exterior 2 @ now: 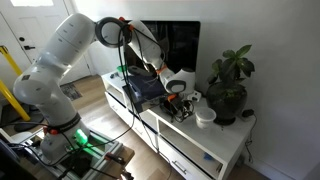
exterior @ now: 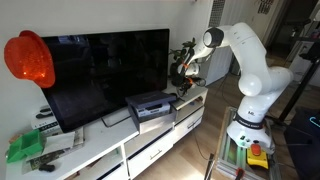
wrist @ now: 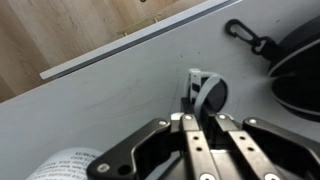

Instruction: Put the white glasses in the black spectacle case

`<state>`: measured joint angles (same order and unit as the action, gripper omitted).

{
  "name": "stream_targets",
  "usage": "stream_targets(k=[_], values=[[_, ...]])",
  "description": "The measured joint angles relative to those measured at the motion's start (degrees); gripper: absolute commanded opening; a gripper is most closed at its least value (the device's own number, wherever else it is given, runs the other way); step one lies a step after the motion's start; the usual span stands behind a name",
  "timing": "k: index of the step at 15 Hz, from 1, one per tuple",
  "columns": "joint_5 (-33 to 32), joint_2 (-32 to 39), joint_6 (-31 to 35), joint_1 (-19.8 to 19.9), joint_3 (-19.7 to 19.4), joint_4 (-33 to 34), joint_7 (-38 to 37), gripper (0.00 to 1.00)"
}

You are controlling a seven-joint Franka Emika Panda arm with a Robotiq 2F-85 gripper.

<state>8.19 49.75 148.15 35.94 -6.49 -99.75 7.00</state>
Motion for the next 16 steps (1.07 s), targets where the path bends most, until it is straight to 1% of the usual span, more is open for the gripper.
stream_targets(k=[4, 6, 8, 12, 15, 16], values=[[-4.7, -4.6, -8.3, -3.9, -3.0, -1.2, 2.3, 0.03], [-7.5, -7.0, -12.6, -5.7, -4.2, -2.2, 4.5, 0.03], [-9.9, -9.3, -15.3, -7.1, -4.9, -3.8, 7.7, 0.03], [-14.2, -13.3, -16.0, -9.3, -4.9, -8.6, 15.0, 0.03], [-18.2, -15.3, -13.4, -11.2, -4.9, -12.2, 18.6, 0.03], [-19.1, -15.7, -12.3, -11.7, -4.8, -13.2, 19.5, 0.12]])
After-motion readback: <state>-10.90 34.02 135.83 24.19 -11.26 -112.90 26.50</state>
